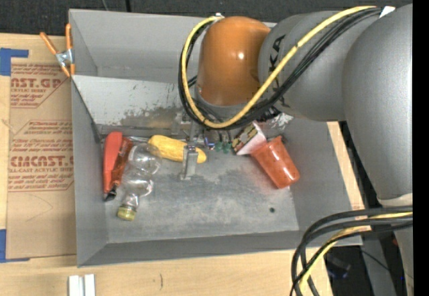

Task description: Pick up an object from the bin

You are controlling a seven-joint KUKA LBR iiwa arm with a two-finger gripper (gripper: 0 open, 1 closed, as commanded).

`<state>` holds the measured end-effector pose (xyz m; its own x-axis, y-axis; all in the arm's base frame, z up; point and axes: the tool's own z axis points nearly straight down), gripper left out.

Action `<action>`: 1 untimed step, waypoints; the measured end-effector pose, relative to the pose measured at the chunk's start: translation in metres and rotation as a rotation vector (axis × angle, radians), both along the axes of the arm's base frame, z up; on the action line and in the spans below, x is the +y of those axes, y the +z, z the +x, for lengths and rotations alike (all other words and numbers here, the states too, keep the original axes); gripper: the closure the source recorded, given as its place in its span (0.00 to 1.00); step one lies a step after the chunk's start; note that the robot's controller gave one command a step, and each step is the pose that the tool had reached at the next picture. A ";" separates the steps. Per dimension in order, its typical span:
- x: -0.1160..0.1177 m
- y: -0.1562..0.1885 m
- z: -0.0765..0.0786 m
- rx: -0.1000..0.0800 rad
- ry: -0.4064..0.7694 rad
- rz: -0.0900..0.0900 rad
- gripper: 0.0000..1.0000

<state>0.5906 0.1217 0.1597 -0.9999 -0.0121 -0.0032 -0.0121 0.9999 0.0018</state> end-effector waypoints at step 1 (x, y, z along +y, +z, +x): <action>-0.017 -0.030 0.000 -0.001 -0.179 0.002 0.00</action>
Offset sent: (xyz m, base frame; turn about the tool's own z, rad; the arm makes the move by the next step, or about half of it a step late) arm 0.0032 -0.0029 -0.0897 0.1455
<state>0.5909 0.1043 0.1296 -0.9861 0.1664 -0.0042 0.1663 0.9861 0.0043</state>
